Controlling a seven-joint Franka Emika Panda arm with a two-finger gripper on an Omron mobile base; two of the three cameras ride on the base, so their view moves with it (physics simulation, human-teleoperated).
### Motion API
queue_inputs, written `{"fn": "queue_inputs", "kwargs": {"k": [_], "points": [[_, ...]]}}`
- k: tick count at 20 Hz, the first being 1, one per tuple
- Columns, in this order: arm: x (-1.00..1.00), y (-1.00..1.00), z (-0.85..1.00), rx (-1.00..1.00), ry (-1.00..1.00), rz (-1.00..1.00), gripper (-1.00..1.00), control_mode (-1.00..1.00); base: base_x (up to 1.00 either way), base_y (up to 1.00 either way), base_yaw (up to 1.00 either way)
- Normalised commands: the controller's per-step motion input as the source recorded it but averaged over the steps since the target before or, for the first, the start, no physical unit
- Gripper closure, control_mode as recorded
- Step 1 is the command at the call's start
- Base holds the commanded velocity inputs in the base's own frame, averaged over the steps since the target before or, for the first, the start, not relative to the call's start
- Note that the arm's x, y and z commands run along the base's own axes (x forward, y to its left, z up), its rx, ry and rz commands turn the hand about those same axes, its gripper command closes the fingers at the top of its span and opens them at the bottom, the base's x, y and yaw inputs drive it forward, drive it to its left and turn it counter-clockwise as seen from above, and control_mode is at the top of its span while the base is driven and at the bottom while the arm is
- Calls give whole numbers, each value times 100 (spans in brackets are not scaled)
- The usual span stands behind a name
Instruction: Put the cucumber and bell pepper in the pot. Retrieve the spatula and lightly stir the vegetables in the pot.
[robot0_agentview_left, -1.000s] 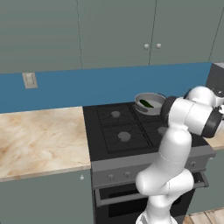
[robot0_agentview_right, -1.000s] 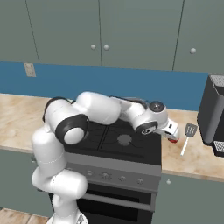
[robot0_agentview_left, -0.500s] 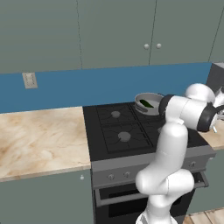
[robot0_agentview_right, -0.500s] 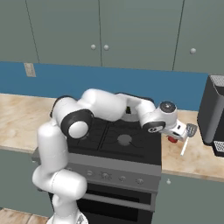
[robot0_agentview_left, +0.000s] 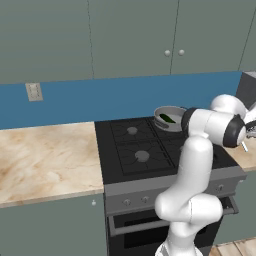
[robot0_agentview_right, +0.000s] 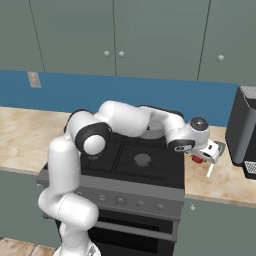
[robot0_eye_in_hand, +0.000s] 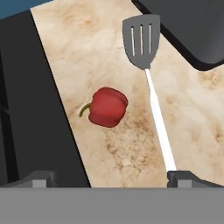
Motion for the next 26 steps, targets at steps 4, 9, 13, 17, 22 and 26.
{"fn": "queue_inputs", "kwargs": {"k": [4, 9, 13, 17, 22, 26], "points": [[19, 0, -7, 0, 4, 0, -100, -100, 0, 0, 0], [34, -2, -2, 0, 2, 0, -100, -100, 0, 0, 0], [28, -3, 0, 0, 2, 0, -100, -100, 0, 0, 0], [14, -2, -2, 0, 1, 0, -100, -100, 0, 0, 0], [6, -6, -8, 1, 0, 0, -100, -100, 0, 0, 0], [1, -3, -13, 1, 0, 0, -100, -100, 0, 0, 0]]}}
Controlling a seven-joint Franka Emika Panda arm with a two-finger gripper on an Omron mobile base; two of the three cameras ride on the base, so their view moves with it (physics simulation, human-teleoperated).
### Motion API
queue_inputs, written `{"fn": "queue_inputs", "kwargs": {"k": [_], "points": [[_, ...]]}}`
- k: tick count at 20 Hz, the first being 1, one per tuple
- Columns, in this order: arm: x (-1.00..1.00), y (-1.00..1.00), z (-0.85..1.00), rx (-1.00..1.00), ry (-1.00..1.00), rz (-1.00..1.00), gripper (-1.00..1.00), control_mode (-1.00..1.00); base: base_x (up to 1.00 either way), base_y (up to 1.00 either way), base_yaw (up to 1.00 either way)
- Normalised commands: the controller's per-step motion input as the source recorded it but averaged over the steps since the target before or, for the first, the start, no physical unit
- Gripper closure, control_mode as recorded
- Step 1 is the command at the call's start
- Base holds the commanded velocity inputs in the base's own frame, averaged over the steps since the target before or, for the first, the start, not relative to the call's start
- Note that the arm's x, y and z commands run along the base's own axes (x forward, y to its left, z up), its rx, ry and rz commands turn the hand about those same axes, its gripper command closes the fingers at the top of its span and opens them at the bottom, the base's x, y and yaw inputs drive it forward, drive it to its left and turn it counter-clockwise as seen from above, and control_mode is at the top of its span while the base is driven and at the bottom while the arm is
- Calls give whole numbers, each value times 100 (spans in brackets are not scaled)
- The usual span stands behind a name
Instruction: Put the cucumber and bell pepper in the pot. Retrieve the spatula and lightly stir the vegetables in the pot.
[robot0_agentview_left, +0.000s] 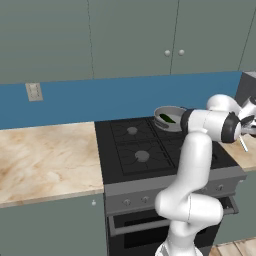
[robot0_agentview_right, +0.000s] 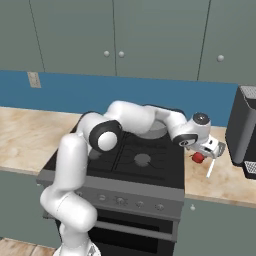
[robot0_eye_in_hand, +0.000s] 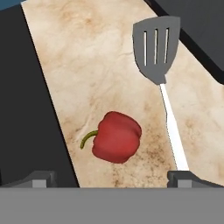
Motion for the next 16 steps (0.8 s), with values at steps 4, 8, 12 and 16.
{"fn": "queue_inputs", "kwargs": {"k": [4, 8, 12, 16], "points": [[7, 0, -12, 1, 2, 0, -100, -100, 0, 0, 0], [9, 0, -5, 0, 1, 0, -100, -100, 0, 0, 0], [9, 0, -8, 0, 3, 0, -100, -100, 0, 0, 0], [10, 0, -12, 0, 4, 0, -100, -100, 0, 0, 0]]}}
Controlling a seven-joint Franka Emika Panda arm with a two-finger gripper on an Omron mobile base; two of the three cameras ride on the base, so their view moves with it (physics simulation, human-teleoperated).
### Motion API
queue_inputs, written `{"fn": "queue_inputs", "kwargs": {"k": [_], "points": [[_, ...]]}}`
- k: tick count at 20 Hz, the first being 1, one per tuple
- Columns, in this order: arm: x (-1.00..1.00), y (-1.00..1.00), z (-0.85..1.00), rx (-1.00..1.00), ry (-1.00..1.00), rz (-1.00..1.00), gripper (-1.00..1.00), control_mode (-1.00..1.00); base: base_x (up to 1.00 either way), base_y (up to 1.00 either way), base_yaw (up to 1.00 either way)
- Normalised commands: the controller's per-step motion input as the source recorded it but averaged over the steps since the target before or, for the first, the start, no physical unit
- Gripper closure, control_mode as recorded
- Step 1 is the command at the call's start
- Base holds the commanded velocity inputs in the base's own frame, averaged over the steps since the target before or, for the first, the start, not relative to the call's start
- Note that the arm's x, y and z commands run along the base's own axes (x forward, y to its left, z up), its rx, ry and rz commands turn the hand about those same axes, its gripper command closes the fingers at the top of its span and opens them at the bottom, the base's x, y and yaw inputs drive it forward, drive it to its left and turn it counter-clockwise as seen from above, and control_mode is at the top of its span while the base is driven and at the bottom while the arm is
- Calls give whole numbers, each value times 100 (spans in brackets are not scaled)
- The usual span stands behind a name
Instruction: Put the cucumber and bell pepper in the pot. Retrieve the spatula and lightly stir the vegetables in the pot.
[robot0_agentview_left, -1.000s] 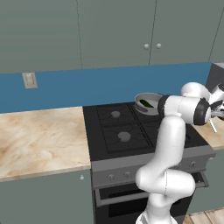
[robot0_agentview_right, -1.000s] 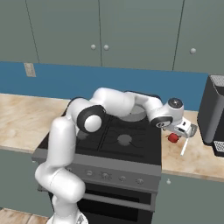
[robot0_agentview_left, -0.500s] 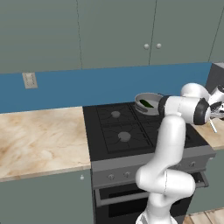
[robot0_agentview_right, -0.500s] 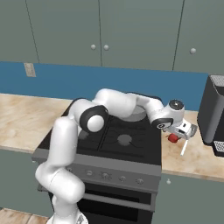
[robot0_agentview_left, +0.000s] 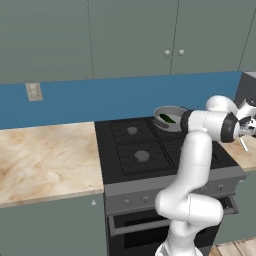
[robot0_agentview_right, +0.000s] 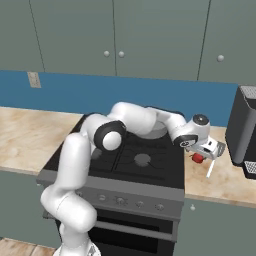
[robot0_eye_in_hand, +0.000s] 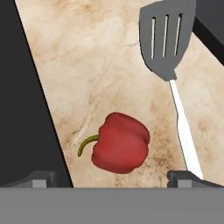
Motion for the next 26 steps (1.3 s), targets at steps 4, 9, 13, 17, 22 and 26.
{"fn": "queue_inputs", "kwargs": {"k": [4, 9, 13, 17, 22, 26], "points": [[7, -2, -8, 0, 2, 0, -100, -100, 0, 0, 0], [1, -11, -1, 2, 0, 0, -100, -100, 0, 0, 0], [3, -20, 0, 2, 1, 0, -100, -100, 0, 0, 0], [0, -7, -2, 2, 0, 0, -100, -100, 0, 0, 0], [1, 0, -5, 1, 2, 0, -100, -100, 0, 0, 0], [3, 0, -4, 0, 3, 0, -100, -100, 0, 0, 0]]}}
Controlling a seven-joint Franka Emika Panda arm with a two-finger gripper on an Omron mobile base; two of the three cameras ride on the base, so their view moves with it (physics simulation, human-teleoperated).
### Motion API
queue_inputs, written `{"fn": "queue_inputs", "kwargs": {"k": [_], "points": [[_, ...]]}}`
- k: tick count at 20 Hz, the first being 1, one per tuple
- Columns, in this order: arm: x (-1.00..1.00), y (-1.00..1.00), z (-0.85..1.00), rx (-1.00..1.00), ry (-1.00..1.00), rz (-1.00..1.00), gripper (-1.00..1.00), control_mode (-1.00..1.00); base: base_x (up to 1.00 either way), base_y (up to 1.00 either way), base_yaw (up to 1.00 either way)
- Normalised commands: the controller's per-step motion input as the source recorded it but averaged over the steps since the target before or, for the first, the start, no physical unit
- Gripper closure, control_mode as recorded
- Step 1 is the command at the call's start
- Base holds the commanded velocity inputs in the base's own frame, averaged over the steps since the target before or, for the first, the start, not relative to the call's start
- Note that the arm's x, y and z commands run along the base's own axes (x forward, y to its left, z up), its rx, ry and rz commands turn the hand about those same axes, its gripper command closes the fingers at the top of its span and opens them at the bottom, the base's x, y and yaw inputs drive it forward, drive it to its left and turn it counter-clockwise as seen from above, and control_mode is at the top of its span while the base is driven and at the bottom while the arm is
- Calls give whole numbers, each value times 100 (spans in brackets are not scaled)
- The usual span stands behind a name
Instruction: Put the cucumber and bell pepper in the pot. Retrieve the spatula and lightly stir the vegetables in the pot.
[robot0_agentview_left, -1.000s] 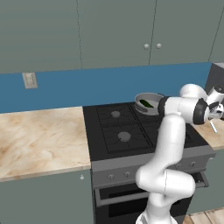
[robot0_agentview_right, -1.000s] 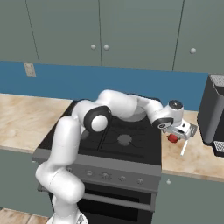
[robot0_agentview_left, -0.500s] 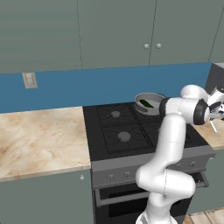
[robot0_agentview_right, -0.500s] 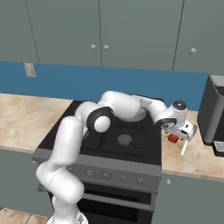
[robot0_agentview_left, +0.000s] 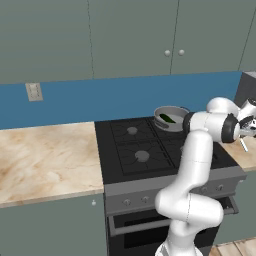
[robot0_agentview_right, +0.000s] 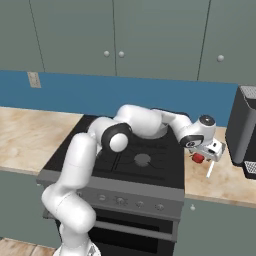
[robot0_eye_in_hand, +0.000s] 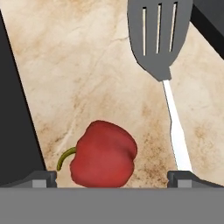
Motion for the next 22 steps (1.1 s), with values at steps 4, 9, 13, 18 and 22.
{"fn": "queue_inputs", "kwargs": {"k": [4, 9, 13, 18, 22], "points": [[7, 0, -5, 0, 5, 0, -100, -100, 0, 0, 0], [9, 0, -6, 0, 5, 0, -100, -100, 0, 0, 0], [7, 0, -9, 0, 4, 0, -100, -100, 0, 0, 0], [2, 0, -10, 1, 2, 0, -100, -100, 0, 0, 0], [0, 0, -7, 2, 2, 0, -100, -100, 0, 0, 0]]}}
